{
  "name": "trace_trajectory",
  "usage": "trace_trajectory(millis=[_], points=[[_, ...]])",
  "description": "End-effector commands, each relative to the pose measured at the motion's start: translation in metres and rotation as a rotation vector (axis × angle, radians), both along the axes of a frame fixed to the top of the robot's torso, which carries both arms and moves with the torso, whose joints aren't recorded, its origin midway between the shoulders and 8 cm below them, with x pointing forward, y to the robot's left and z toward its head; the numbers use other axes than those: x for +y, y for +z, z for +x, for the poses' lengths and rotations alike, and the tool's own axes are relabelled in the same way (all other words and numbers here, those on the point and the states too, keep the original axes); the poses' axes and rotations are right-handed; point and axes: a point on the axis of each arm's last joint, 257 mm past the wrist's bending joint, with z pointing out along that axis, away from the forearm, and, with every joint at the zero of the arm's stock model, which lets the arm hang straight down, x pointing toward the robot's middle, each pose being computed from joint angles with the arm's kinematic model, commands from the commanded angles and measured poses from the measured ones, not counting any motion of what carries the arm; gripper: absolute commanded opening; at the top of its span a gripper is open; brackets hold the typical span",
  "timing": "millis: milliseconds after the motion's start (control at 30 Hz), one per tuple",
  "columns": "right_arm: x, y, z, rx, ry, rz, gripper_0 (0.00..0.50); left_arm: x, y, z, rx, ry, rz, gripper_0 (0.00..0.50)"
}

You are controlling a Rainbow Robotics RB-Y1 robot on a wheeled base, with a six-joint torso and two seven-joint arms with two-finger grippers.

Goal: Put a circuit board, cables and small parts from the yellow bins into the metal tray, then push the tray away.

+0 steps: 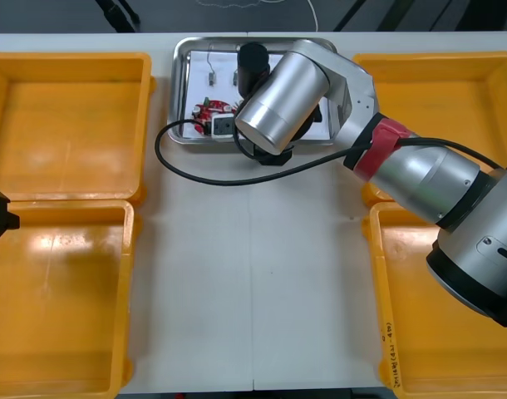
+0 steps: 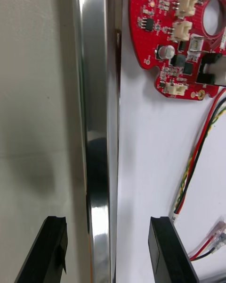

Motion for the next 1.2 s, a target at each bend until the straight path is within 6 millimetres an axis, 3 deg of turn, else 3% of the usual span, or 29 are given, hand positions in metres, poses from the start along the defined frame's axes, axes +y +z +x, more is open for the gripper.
trace_trajectory(millis=[33,333,667,800,900,1000,1100,1200], points=[[0.034,0.061,-0.001,-0.053,0.063,0.049,0.500,0.020,0.007,-0.007,0.009,-0.059,0.089,0.500],[0.027,0.099,-0.014,-0.037,0.041,0.073,0.500,0.020,0.007,-0.007,0.009,-0.059,0.089,0.500],[-0.009,0.126,-0.043,0.059,-0.088,0.170,0.500,0.020,0.007,-0.007,0.009,-0.059,0.089,0.500],[-0.028,0.129,-0.053,0.098,-0.173,0.205,0.500,0.020,0.007,-0.007,0.009,-0.059,0.089,0.500],[-0.060,0.132,-0.062,0.166,-0.305,0.295,0.500,0.020,0.007,-0.007,0.009,-0.059,0.089,0.500],[-0.076,0.132,-0.068,0.201,-0.366,0.332,0.500,0.020,0.007,-0.007,0.009,-0.059,0.089,0.500],[-0.110,0.134,-0.084,0.237,-0.495,0.386,0.500,0.020,0.007,-0.007,0.009,-0.059,0.089,0.500],[-0.116,0.137,-0.086,0.220,-0.533,0.438,0.500,0.020,0.007,-0.007,0.009,-0.059,0.089,0.500]])
